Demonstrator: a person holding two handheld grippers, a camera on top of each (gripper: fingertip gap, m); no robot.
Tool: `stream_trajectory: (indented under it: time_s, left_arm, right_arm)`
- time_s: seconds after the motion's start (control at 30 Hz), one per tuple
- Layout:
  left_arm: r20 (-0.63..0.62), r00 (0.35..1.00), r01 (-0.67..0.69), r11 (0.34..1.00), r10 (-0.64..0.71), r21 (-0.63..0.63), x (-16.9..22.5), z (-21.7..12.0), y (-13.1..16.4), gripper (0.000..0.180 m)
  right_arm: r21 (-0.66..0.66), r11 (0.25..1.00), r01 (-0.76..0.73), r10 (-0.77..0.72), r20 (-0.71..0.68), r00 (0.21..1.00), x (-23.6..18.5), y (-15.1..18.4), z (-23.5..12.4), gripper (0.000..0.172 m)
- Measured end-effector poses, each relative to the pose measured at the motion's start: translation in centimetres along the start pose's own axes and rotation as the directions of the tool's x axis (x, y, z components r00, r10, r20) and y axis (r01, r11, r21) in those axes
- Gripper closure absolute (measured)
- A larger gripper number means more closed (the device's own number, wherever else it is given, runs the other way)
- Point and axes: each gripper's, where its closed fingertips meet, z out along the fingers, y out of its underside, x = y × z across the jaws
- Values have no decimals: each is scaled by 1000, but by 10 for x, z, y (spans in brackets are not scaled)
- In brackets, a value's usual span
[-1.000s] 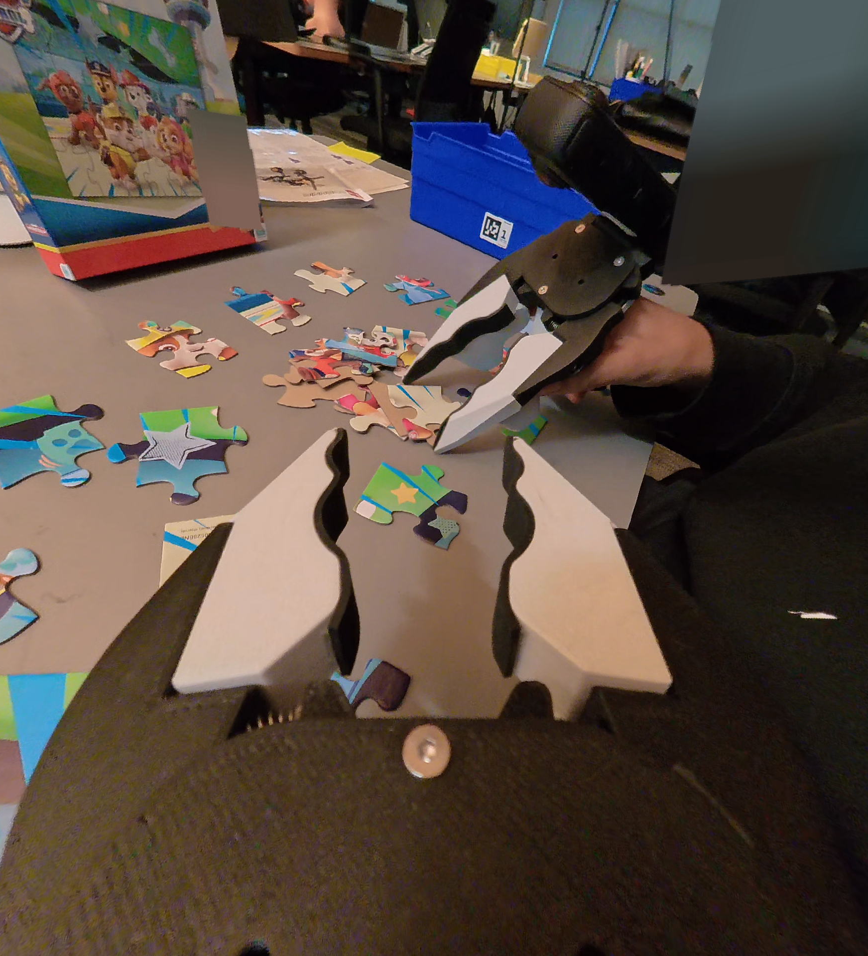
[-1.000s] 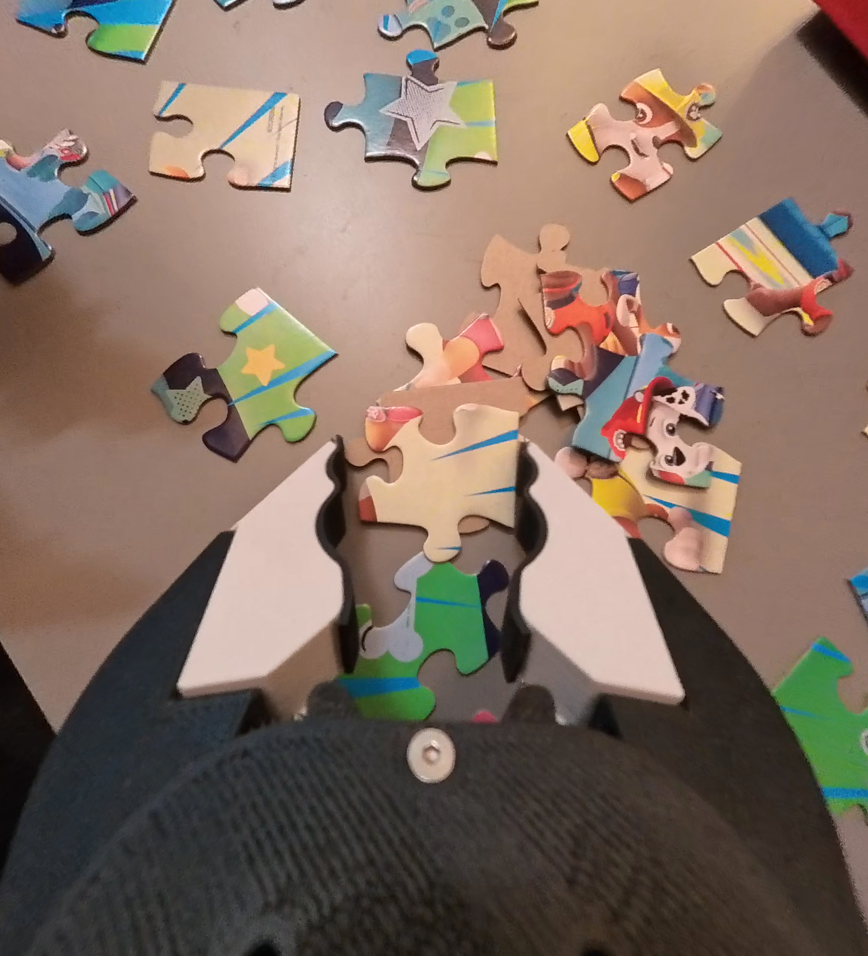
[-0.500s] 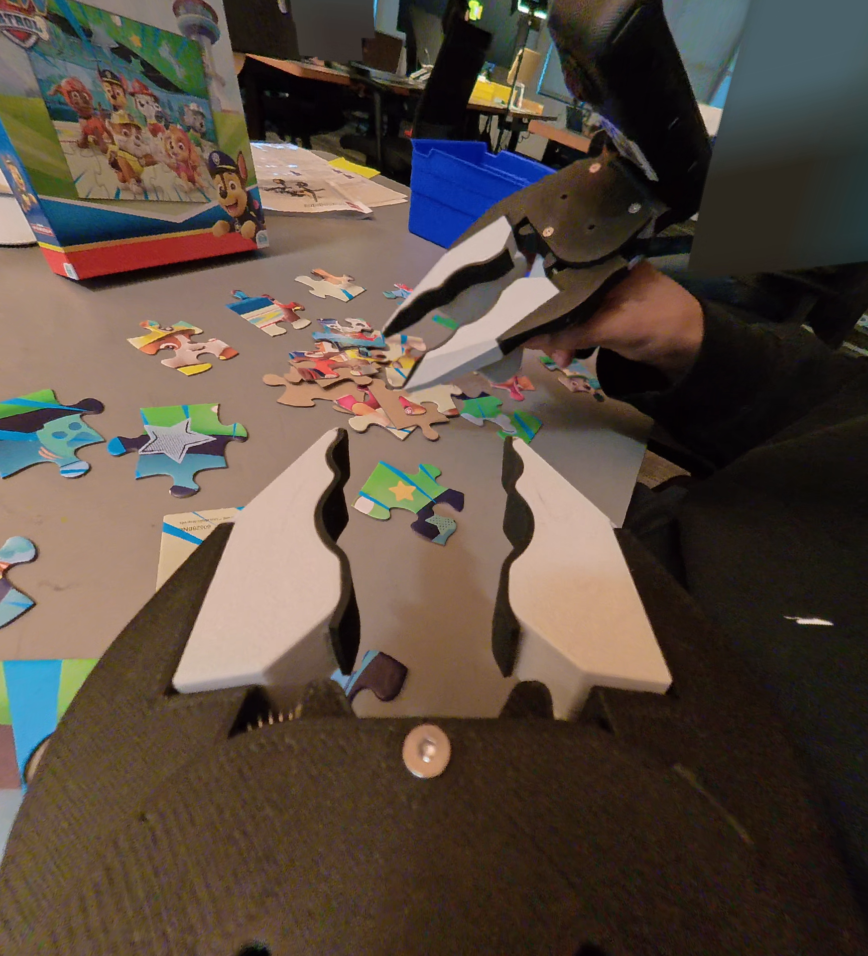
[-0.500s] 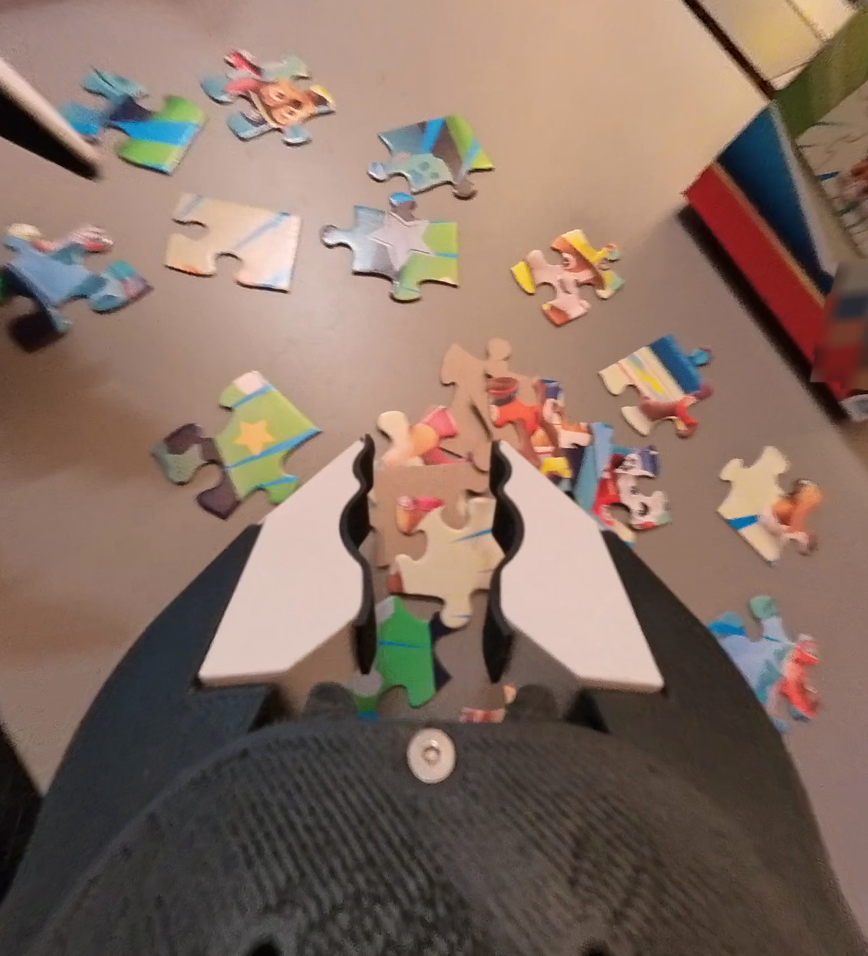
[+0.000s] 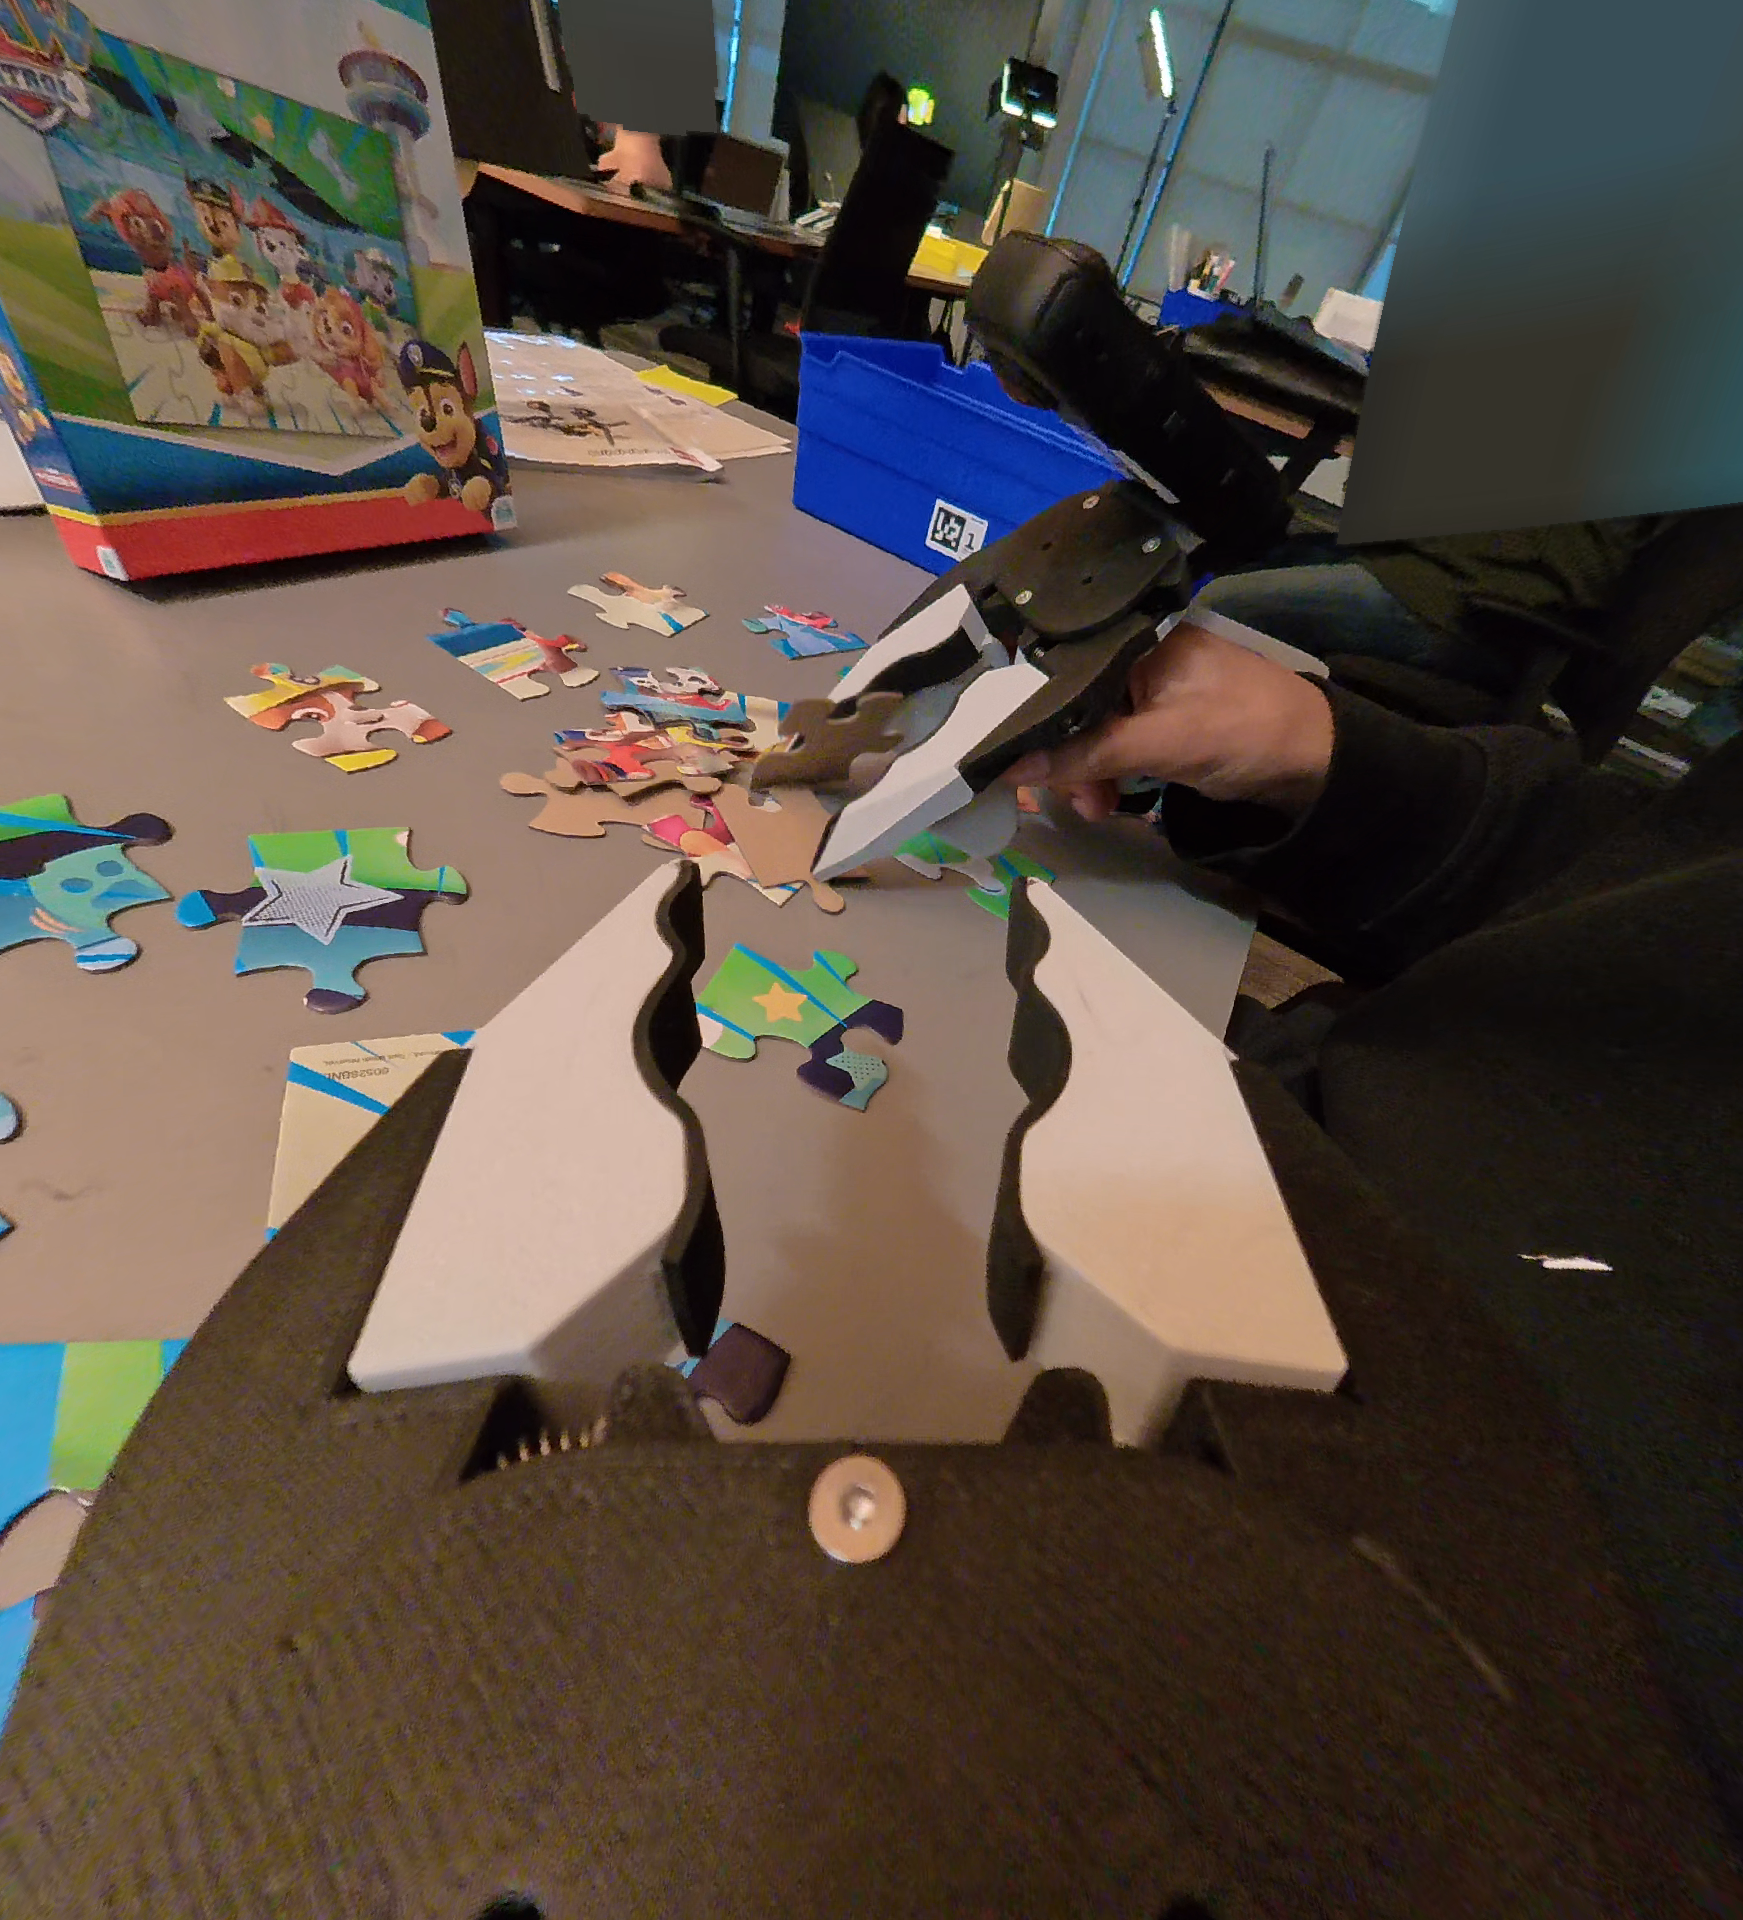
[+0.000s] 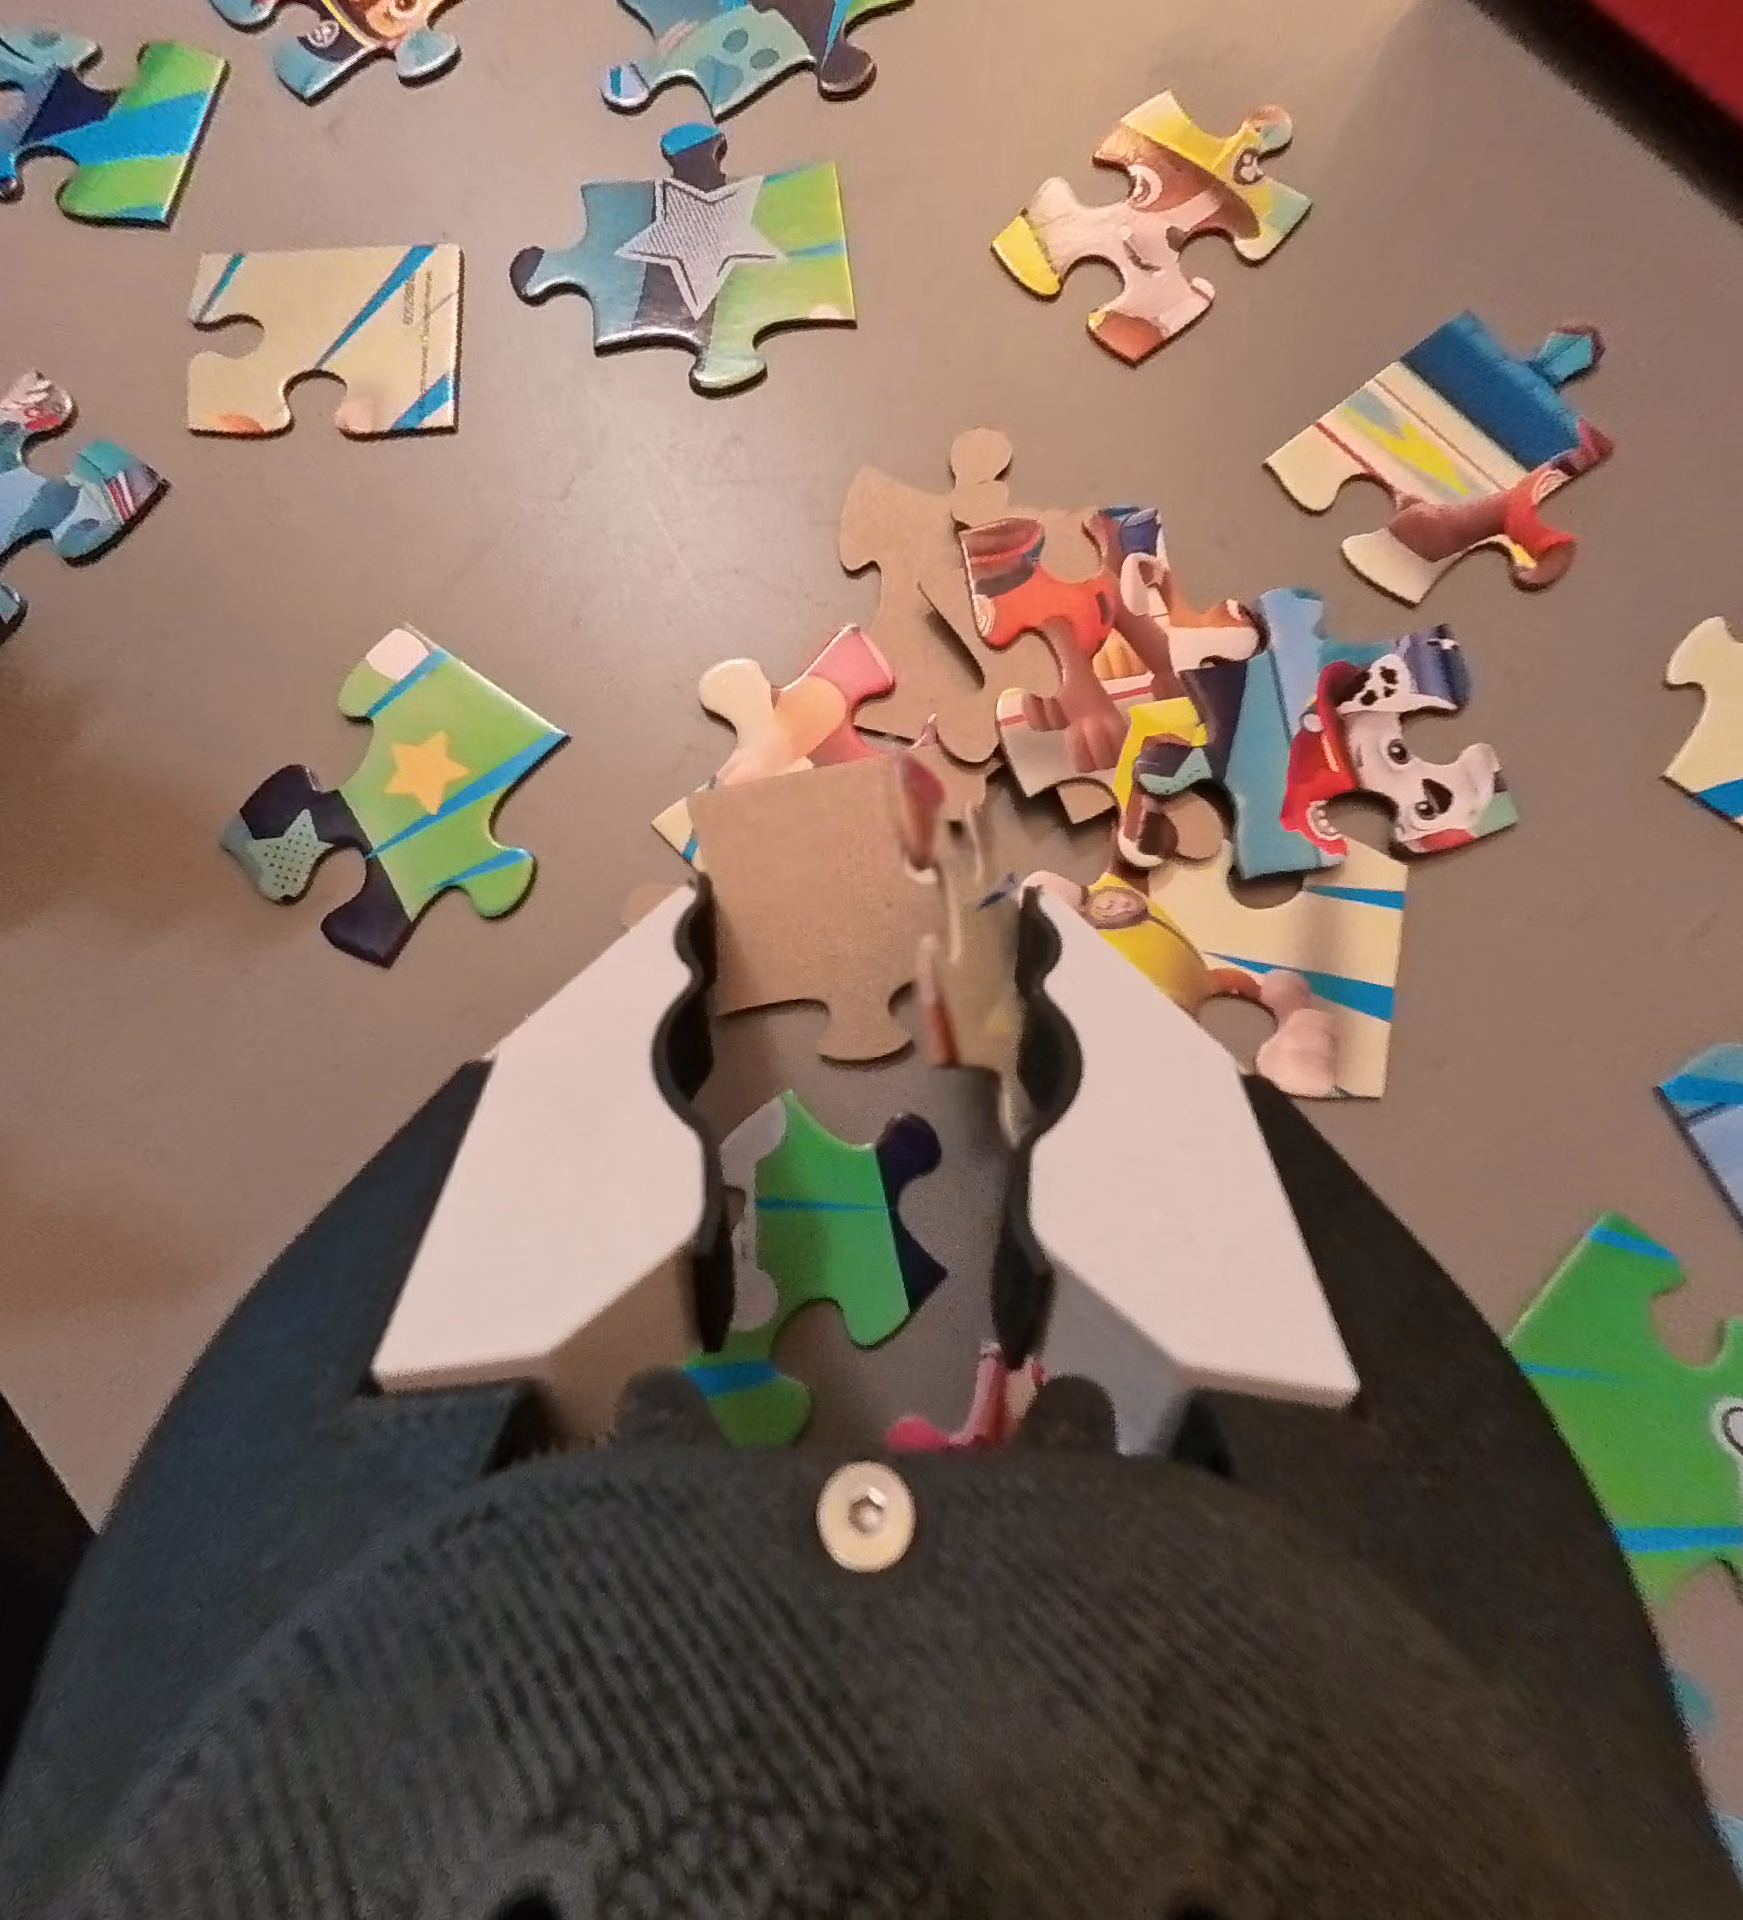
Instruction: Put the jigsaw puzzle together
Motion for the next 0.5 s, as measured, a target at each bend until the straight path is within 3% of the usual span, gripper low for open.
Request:
stream_trajectory:
  time_s: [0.2, 0.33, 0.5]
  left_arm:
    - [3, 1000, 3, 1000, -3, 5, -1, -1, 0, 124]
    - [0, 1000, 2, 1000, -2, 2, -1, 0, 1, 124]
    - [1, 1000, 1, 1000, -1, 7, -1, -1, 0, 124]
  right_arm:
    - [24, 998, 53, -52, -33, 998, 1, -5, -10, 141]
    - [45, 992, 115, -110, -98, 989, 7, -10, -20, 170]
    - [92, 961, 261, -238, -205, 949, 5, -32, -31, 172]
